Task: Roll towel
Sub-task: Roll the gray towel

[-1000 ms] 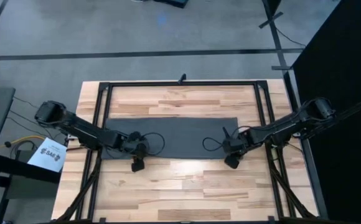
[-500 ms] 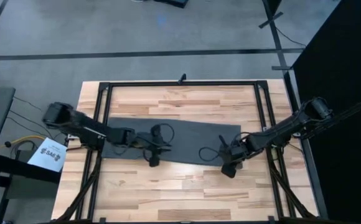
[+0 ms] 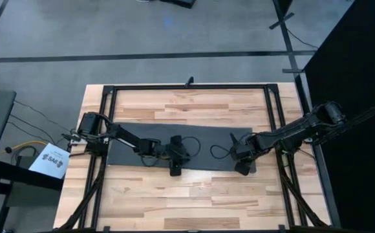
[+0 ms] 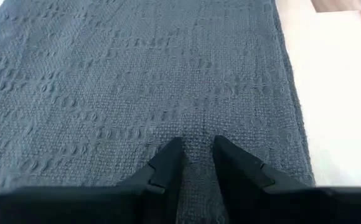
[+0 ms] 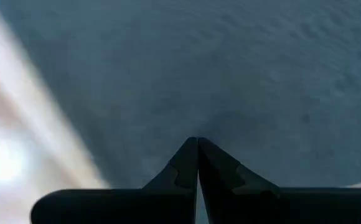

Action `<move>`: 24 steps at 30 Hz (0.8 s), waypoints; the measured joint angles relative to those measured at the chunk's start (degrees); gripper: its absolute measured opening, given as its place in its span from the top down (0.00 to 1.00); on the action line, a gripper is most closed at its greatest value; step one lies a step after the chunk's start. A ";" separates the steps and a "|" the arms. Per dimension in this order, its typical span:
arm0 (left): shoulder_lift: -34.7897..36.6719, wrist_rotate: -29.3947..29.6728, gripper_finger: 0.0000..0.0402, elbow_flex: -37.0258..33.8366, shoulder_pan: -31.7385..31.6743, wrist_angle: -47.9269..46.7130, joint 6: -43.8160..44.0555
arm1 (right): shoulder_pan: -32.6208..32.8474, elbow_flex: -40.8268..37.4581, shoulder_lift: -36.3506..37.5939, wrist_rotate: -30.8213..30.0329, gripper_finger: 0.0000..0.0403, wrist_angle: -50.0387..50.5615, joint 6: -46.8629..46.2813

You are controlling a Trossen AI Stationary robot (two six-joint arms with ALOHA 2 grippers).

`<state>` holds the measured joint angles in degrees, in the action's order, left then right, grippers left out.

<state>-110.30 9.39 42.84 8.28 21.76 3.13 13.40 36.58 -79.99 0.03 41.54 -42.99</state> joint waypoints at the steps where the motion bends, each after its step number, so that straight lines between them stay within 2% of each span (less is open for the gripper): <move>1: 0.25 0.02 0.80 -0.02 0.13 -0.44 0.12 | -1.15 -0.44 0.00 0.01 1.00 0.58 1.06; 9: 0.39 1.55 0.80 -0.15 1.37 -1.05 0.84 | -9.66 -0.99 0.11 -4.46 1.00 8.35 9.60; 15: 0.39 2.43 0.80 -0.21 1.90 -1.14 2.04 | -14.11 -1.17 0.07 -10.77 1.00 11.53 11.81; 19: 0.39 2.40 0.80 -0.21 2.00 -1.18 2.28 | -14.42 -1.15 0.37 -12.03 1.00 12.11 11.94; 24: 0.39 2.40 0.80 -0.21 2.07 -1.39 2.67 | -9.84 1.07 2.25 -12.11 1.00 11.94 8.82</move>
<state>-109.91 11.79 42.63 10.35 20.37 5.80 3.55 37.66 -77.74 -12.08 53.48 -34.18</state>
